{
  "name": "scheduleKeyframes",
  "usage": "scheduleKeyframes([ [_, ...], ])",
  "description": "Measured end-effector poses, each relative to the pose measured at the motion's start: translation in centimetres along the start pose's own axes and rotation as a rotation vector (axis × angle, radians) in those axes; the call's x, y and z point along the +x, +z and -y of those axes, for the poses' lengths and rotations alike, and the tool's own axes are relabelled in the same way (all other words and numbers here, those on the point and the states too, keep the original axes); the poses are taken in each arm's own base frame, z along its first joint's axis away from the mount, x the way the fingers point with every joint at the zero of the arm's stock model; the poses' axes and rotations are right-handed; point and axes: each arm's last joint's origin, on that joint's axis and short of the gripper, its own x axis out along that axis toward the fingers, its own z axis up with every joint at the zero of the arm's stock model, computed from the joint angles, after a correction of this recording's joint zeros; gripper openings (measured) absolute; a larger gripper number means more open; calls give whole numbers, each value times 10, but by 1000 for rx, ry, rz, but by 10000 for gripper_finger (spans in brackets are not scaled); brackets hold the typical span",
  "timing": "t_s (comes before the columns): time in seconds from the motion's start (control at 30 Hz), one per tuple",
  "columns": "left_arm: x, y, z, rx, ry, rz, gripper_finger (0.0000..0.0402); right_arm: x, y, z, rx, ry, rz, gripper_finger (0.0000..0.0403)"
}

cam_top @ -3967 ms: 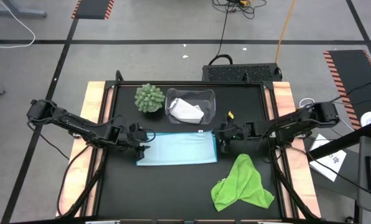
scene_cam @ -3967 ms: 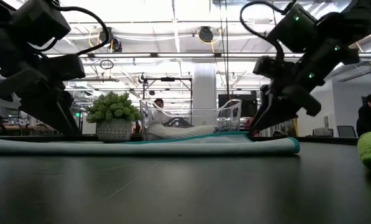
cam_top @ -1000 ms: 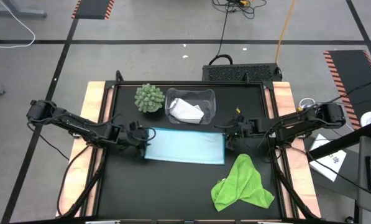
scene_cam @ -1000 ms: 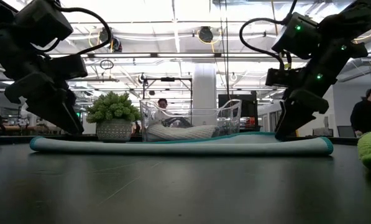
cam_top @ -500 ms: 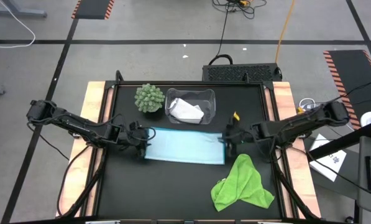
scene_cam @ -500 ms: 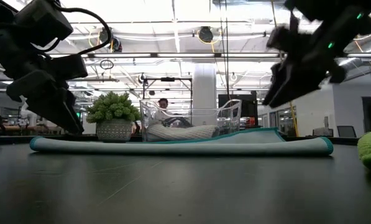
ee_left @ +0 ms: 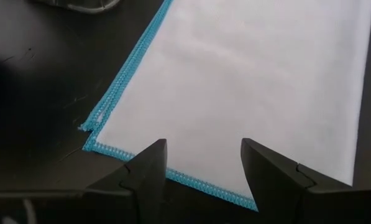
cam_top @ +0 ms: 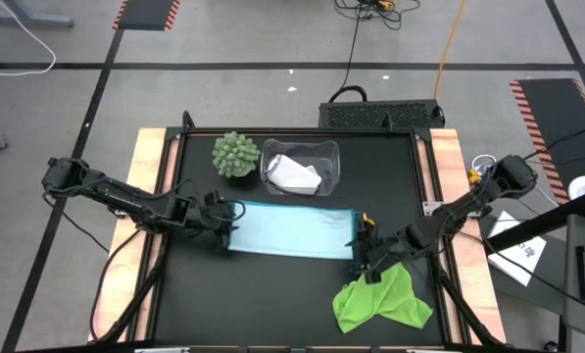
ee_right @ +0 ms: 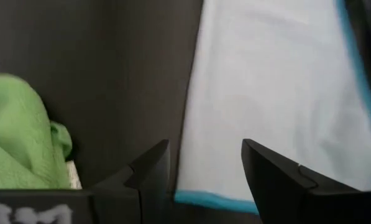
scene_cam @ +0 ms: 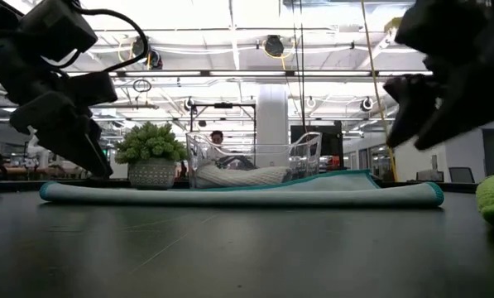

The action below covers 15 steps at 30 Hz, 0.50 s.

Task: Fold microfiber towels
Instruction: Fold the blue towel

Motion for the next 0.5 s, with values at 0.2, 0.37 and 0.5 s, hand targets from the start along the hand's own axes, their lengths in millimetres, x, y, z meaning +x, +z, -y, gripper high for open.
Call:
scheduleKeyframes([
  [0.2,0,8,2,0,-26,81,209,16,2,-11,68,-123,-8,189],
  [0.37,3,13,0,-23,-22,113,209,10,5,-1,178,-382,103,189],
  [0.5,10,12,-1,-36,-5,102,209,0,10,18,324,-432,130,189],
])
